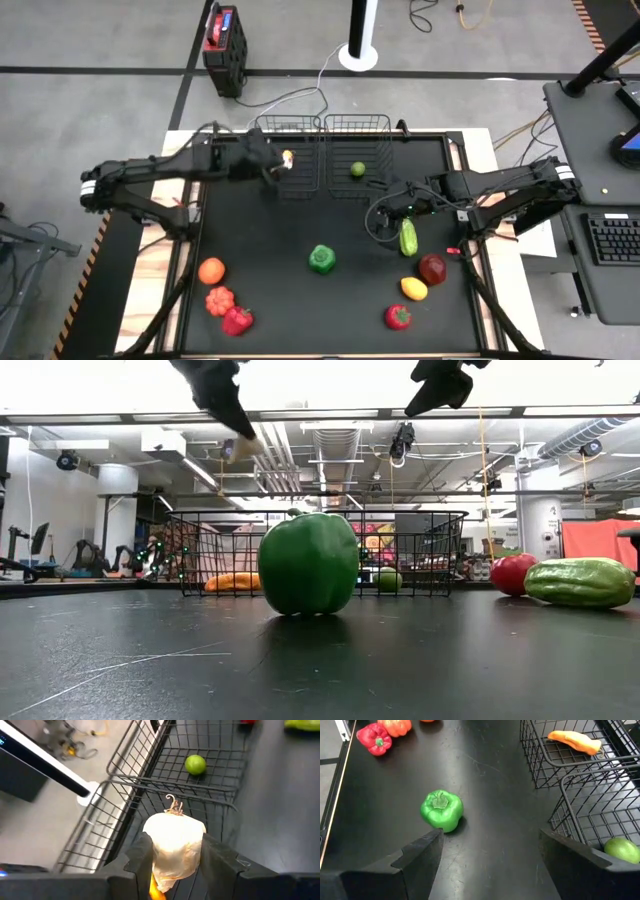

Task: Sort produce into baskets
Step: Put the white garlic into the left wire basket

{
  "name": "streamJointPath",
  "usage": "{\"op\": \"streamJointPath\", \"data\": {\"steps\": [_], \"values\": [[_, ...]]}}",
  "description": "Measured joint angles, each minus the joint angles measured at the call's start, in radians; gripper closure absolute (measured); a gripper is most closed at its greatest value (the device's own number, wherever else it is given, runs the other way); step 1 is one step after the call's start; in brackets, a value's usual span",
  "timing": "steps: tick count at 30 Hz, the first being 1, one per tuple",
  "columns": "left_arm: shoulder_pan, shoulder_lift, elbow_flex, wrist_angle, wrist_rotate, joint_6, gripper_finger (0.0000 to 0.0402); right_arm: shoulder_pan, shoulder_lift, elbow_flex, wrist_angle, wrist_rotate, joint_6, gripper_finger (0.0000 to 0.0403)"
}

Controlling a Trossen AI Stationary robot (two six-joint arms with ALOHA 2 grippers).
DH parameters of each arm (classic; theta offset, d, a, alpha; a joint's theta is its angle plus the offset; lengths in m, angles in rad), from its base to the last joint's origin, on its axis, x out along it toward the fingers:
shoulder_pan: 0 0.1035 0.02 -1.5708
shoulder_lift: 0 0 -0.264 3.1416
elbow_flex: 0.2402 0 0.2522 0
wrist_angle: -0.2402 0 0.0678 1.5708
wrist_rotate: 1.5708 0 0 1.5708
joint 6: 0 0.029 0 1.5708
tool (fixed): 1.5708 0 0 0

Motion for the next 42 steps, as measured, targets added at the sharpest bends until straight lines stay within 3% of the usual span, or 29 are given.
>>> {"op": "streamJointPath", "data": {"steps": [3,8,20,30,42], "values": [[0.102,0.008,-0.037,0.100,0.096,-0.009,0.0283,0.000,0.000,0.000,0.000,0.000,0.000,0.0094],[0.187,0.050,-0.052,0.135,0.112,-0.031,0.0283,0.000,0.000,0.000,0.000,0.000,-0.006,0.0096],[0.256,0.253,-0.036,0.094,0.124,-0.004,0.0283,0.000,0.000,0.000,0.000,0.000,0.002,0.0099],[0.278,0.318,-0.030,0.086,0.138,0.004,0.0283,-0.001,0.000,0.000,0.000,0.001,0.004,0.0093],[0.344,0.514,0.217,-0.177,0.213,0.017,0.0283,-0.001,0.000,0.000,0.000,0.001,0.004,0.0093]]}}
